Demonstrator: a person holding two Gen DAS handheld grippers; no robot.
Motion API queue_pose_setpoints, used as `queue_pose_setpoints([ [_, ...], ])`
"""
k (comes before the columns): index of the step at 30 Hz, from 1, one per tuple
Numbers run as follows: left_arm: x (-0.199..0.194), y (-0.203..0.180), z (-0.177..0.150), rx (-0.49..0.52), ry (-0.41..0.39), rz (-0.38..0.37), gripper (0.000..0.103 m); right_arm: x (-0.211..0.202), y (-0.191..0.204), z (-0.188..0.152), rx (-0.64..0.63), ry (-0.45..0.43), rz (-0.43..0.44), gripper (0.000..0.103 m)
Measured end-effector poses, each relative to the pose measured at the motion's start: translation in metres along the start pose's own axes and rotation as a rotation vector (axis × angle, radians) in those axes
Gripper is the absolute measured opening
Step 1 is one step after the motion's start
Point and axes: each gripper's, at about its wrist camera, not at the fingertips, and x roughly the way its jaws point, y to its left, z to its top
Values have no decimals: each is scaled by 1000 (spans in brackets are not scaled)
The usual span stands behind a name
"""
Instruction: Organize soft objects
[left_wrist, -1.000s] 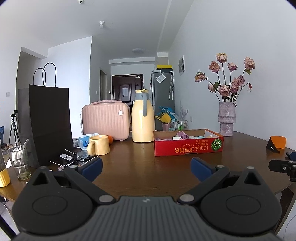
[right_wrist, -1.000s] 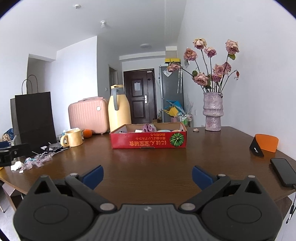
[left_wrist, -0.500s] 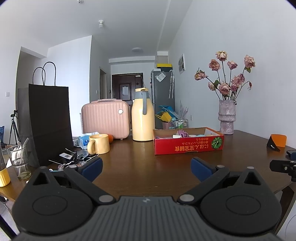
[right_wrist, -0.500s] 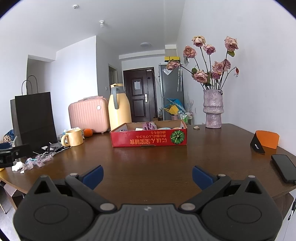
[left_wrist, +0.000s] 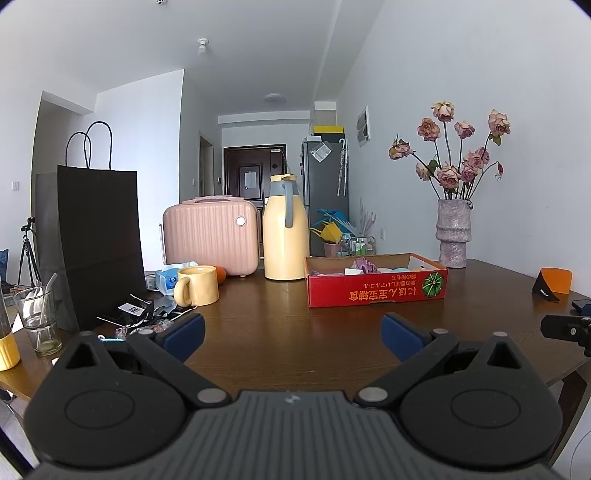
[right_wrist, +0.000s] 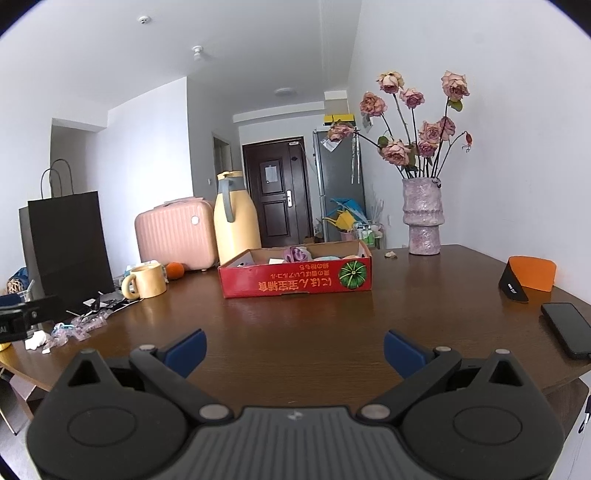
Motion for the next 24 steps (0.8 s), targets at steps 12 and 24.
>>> queue_pose_setpoints([
  [12, 0, 0, 0, 4, 1, -2, 103, 1, 1, -2, -5, 5, -6, 103],
  [24, -1, 1, 1, 3, -4, -3, 103, -1, 0, -2, -13, -2, -6, 103],
])
